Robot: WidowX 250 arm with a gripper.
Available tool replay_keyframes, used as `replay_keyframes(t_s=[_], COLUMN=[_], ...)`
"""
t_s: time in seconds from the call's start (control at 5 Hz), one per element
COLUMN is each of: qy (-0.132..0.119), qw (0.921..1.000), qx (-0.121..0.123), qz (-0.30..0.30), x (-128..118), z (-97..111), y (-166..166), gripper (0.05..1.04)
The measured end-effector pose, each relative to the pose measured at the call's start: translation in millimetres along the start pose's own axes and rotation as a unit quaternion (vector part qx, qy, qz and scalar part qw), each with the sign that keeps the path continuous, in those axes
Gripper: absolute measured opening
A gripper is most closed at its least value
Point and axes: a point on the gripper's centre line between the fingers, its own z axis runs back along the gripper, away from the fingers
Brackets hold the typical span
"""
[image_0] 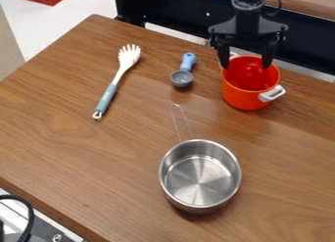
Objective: Put a tomato from the orange pot to the silver basket
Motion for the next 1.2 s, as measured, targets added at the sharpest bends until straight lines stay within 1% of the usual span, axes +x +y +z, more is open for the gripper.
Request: replay_keyframes(t_s=[0.2,0.4,0.6,0.8,1.0,1.2], qy=[-0.007,-0.007,0.002,0.006,0.005,-0.003], qw=[0.9999,1.0,1.0,0.9999,0.9998,0.9997], qx=[-0.014,-0.006,0.007,0.015,0.02,0.023], qz=[0.004,0.002,0.0,0.002,0.0,-0.001], x=[1.7,-1.1,-5.3,-6.5,-7.2,-6.3], z=[0.1,-10.3,-18.3,-26.0,-27.7,-27.4], y=[-5.6,-6.9,-4.7,-3.8,-3.4,-5.1], gripper=[0.993,0.993,0.993,0.993,0.993,0.993])
